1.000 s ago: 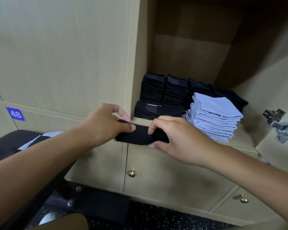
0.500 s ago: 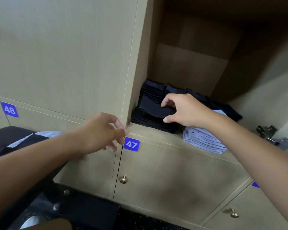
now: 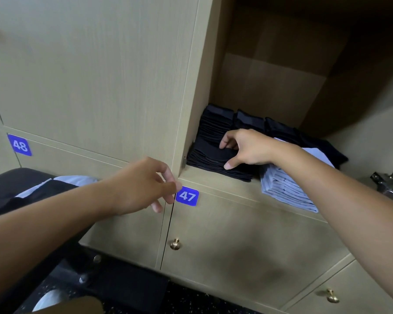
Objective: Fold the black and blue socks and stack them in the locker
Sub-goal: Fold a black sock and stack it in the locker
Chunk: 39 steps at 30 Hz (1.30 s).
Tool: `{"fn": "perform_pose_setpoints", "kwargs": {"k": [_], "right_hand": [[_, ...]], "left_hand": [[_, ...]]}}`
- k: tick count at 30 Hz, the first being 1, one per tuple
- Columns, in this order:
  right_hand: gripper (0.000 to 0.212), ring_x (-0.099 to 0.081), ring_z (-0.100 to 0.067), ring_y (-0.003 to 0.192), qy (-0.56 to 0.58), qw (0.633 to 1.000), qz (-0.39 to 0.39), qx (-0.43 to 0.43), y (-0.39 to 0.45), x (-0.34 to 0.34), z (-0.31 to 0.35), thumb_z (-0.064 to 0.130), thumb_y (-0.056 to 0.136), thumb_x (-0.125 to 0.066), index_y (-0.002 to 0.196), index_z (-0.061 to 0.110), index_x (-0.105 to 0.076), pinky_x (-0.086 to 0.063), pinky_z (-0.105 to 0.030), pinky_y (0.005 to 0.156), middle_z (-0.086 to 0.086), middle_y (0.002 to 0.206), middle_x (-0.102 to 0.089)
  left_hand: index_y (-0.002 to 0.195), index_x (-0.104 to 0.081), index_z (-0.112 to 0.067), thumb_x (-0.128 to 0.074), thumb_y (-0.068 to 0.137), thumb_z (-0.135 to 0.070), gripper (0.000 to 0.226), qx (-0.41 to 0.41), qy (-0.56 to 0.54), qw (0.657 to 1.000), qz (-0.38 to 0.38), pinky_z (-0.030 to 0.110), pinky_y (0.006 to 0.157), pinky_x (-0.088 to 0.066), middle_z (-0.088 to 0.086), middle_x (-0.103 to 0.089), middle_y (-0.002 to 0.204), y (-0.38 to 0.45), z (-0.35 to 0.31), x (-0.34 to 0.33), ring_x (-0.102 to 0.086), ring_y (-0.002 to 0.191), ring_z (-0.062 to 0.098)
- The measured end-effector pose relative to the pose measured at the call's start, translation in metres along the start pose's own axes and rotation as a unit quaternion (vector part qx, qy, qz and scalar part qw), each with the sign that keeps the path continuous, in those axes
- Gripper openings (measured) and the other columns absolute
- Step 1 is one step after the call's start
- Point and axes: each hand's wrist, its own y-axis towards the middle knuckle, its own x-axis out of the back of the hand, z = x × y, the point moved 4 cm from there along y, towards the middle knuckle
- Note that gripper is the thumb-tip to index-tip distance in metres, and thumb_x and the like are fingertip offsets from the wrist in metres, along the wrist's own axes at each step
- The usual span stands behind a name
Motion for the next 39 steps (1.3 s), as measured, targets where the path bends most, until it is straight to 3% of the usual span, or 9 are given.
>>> {"fn": "perform_pose_setpoints", "kwargs": {"k": [11, 16, 20, 23, 28, 35, 39], "right_hand": [[0.052, -0.06, -0.018, 0.11, 0.015, 1.0, 0.007, 0.018, 0.0, -0.007, 0.003, 0.022, 0.07, -0.091, 0.11, 0.032, -0.061, -0.048, -0.033, 0.094, 0.004, 0.117, -0.062], [0.051, -0.062, -0.022, 0.099, -0.005, 1.0, -0.015, 0.023, -0.009, -0.003, 0.007, 0.032, 0.072, -0.089, 0.113, 0.035, -0.06, -0.051, -0.036, 0.089, -0.006, 0.109, -0.067], [0.035, -0.061, -0.014, 0.105, 0.015, 0.994, -0.091, 0.061, -0.027, 0.005, 0.018, 0.033, 0.08, -0.084, 0.109, 0.032, -0.064, -0.049, -0.035, 0.094, 0.007, 0.115, -0.066], [0.022, -0.061, -0.006, 0.103, 0.027, 0.988, -0.111, 0.101, -0.046, 0.001, 0.035, 0.03, 0.088, -0.077, 0.107, 0.025, -0.068, -0.05, -0.032, 0.095, 0.013, 0.107, -0.067], [0.013, -0.06, -0.003, 0.092, 0.017, 0.984, -0.093, 0.148, -0.074, -0.019, 0.06, 0.035, 0.09, -0.073, 0.1, 0.03, -0.066, -0.053, -0.036, 0.085, 0.016, 0.098, -0.066], [0.015, -0.061, -0.002, 0.084, 0.045, 0.982, -0.047, 0.177, -0.095, -0.047, 0.101, 0.045, 0.089, -0.071, 0.097, 0.033, -0.066, -0.054, -0.034, 0.079, 0.014, 0.088, -0.066], [0.016, -0.061, 0.003, 0.078, 0.063, 0.979, -0.016, 0.191, -0.091, -0.055, 0.121, 0.043, 0.09, -0.072, 0.101, 0.032, -0.067, -0.049, -0.021, 0.073, 0.016, 0.082, -0.064]], "left_hand": [[0.095, -0.066, -0.013, -0.065, 0.096, -0.035, 0.022, -0.001, 0.012, 1.0, 0.005, 0.027, 0.062, -0.046, -0.004, -0.079, 0.083, 0.0, 0.001, 0.002, -0.074, 0.064, 0.015], [0.097, -0.066, -0.012, -0.065, 0.097, -0.035, 0.022, 0.002, 0.015, 1.0, -0.007, 0.026, 0.062, -0.046, -0.004, -0.079, 0.083, -0.001, 0.002, 0.009, -0.073, 0.063, 0.014], [0.093, -0.067, -0.014, -0.065, 0.096, -0.034, 0.021, -0.015, 0.049, 0.998, -0.036, 0.026, 0.062, -0.045, -0.005, -0.078, 0.081, -0.001, 0.001, 0.022, -0.074, 0.064, 0.015], [0.091, -0.067, -0.016, -0.066, 0.097, -0.035, 0.02, -0.025, 0.088, 0.994, -0.051, 0.026, 0.066, -0.046, -0.007, -0.078, 0.08, -0.004, 0.001, 0.032, -0.073, 0.061, 0.013], [0.091, -0.066, -0.018, -0.067, 0.096, -0.035, 0.017, -0.029, 0.151, 0.986, -0.071, 0.028, 0.077, -0.054, -0.009, -0.077, 0.078, -0.008, 0.006, 0.049, -0.072, 0.06, 0.011], [0.091, -0.065, -0.016, -0.068, 0.096, -0.033, 0.018, 0.011, 0.197, 0.975, -0.1, 0.023, 0.067, -0.048, -0.005, -0.077, 0.082, -0.019, 0.028, 0.079, -0.073, 0.065, 0.015], [0.092, -0.068, -0.014, -0.071, 0.093, -0.032, 0.019, 0.05, 0.209, 0.966, -0.146, 0.023, 0.06, -0.043, -0.005, -0.074, 0.084, -0.026, 0.048, 0.102, -0.069, 0.069, 0.015]]}}
